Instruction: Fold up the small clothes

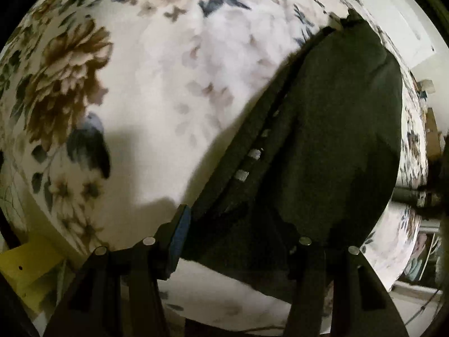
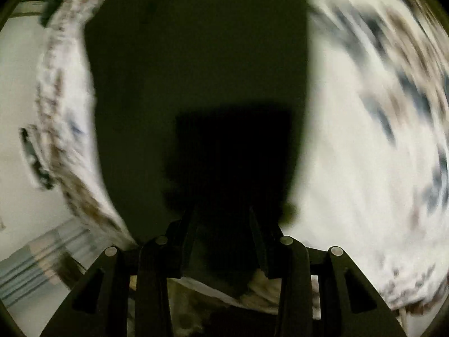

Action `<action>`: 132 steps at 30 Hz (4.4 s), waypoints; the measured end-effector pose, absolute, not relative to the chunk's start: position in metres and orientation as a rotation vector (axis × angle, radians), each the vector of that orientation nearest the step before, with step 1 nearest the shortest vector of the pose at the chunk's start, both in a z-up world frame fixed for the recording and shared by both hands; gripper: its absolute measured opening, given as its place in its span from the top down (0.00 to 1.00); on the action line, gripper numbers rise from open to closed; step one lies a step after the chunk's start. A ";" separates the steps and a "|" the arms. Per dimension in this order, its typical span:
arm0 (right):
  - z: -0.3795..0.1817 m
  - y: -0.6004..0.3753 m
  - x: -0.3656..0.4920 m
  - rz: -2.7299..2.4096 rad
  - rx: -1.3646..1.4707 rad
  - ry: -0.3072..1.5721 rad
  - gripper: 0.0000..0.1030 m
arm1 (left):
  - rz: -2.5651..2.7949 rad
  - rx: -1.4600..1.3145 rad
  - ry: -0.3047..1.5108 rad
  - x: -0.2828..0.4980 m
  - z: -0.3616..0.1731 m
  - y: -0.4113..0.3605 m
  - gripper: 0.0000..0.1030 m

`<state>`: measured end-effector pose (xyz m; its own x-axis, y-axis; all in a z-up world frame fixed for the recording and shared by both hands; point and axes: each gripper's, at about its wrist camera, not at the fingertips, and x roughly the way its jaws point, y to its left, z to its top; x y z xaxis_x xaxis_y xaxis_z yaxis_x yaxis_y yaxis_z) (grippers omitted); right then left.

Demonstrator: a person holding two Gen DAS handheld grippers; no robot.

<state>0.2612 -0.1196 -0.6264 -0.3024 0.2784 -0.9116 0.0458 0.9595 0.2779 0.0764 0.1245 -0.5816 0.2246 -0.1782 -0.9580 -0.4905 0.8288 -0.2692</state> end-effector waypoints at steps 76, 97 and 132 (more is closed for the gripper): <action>-0.612 -0.219 0.521 0.244 0.671 1.546 0.48 | -0.365 -0.597 1.330 0.502 -0.560 0.113 0.45; -0.583 -0.213 0.474 0.182 0.631 1.523 0.43 | -0.227 -0.322 1.210 0.452 -0.502 0.103 0.64; -0.711 -0.118 0.118 0.246 0.915 1.615 0.27 | -0.170 -0.407 1.446 0.136 -0.599 0.105 0.30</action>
<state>0.1184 -0.1182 -0.7112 0.0129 0.6721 -0.7403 0.4209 0.6680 0.6137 0.1357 0.1048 -0.5995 0.1274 -0.3544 -0.9264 -0.1305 0.9199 -0.3699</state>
